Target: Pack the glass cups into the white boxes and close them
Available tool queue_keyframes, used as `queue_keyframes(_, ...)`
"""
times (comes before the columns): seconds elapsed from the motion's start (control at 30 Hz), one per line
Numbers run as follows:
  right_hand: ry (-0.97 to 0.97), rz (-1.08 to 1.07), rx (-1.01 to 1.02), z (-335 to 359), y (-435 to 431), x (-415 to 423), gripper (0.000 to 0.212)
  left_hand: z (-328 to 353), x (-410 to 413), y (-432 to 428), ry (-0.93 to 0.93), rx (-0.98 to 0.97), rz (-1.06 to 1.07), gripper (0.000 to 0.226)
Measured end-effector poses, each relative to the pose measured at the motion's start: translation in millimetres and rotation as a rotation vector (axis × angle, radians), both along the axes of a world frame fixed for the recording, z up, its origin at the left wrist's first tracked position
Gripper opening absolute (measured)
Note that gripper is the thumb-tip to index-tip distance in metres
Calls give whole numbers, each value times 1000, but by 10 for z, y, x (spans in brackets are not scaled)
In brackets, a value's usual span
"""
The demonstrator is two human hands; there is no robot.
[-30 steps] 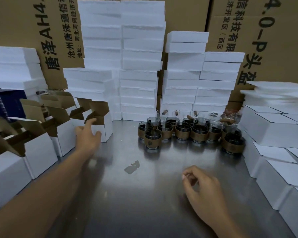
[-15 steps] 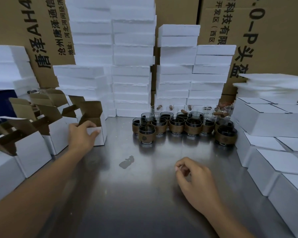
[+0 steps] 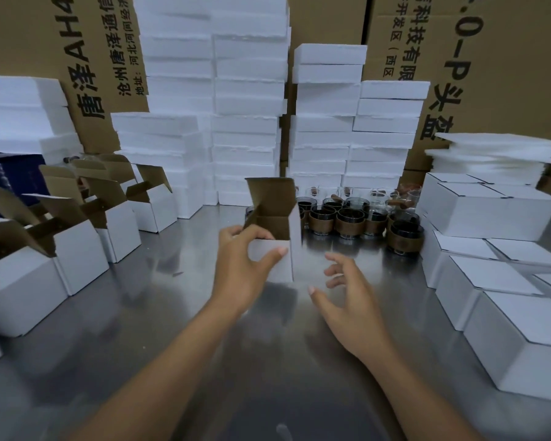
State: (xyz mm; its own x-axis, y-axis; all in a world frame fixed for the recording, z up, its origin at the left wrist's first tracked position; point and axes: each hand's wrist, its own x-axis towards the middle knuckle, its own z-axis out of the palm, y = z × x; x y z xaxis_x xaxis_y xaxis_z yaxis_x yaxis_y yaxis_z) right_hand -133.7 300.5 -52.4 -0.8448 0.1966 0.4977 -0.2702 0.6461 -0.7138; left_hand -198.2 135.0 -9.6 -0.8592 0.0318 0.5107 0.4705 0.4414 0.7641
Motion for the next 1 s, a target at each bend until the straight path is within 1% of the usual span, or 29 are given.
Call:
queue_keyframes(0.1, -42, 41, -48, -15, 44, 9, 74, -105, 165, 178, -22, -17, -29, 18)
queue_keyframes(0.2, -64, 68, -93, -31, 82, -11, 88, -202, 257, 287, -2, -13, -49, 15)
queue_keyframes(0.4, -51, 58, -108, -46, 93, -56, 82, -316, 296, 322, 60, -29, -113, 15)
queue_keyframes(0.53, -30, 14, -95, -33, 76, -61, 79, -364, 273, 345, 28, 5, -163, 16)
queue_keyframes(0.67, -21, -52, -70, -13, 77, -60, 80, -361, 276, 370, 13, 28, -237, 18)
queue_keyframes(0.77, -23, -95, -57, -2, 89, -68, 80, -331, 293, 385, -21, 117, -303, 21)
queue_keyframes(0.83, -42, -110, -53, 7, 95, -68, 83, -295, 263, 387, -25, 245, -277, 23)
queue_keyframes(0.93, -87, -112, -64, 23, 94, -60, 91, -217, 67, 353, -38, 429, -93, 21)
queue_keyframes(0.97, -98, -108, -71, 28, 92, -58, 93, -193, -39, 335, -62, 447, -33, 20)
queue_keyframes(1.0, -106, -103, -77, 33, 91, -56, 95, -174, -151, 317, -95, 421, 11, 19)
